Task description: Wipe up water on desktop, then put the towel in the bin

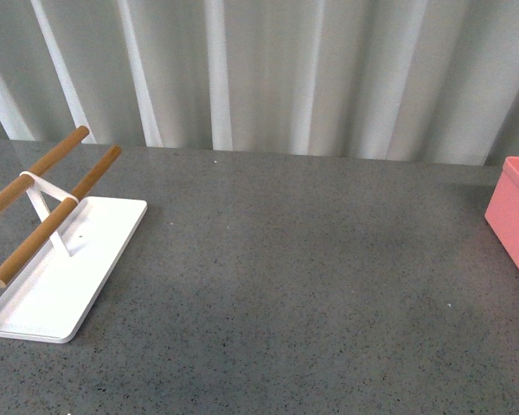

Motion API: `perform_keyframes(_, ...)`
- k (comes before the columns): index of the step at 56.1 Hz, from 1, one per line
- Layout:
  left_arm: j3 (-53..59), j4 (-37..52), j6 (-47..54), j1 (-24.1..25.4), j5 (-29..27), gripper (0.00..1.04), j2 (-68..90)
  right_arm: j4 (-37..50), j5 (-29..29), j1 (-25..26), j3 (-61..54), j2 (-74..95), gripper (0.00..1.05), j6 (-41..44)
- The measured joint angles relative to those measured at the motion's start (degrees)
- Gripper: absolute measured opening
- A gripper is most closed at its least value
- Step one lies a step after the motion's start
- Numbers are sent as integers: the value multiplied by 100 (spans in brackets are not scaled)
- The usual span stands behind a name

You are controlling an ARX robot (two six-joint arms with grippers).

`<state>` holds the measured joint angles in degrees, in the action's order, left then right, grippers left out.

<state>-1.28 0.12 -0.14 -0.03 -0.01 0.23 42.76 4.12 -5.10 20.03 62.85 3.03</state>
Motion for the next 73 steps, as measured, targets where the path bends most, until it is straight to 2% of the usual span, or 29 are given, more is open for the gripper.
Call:
perform_keyframes(6,0,-2,0,0,0,98,0,0,-404,372,-400,-367,24,-129)
perform_keyframes(12,0,-2,0,0,0,98,0,-26,-407,496,-761,-741,3,-168)
perform_keyframes(49,0,-2,0,0,0,98,0,-1110,-422,498,-1738,-2809,3,-205)
perform_keyframes(54,0,-2,0,0,0,98,0,-957,-420,498,-1853,-2889,3,-208)
perform_keyframes(73,0,-4,0,0,0,98,-2,-1941,-420,498,-1862,-3950,3,-223)
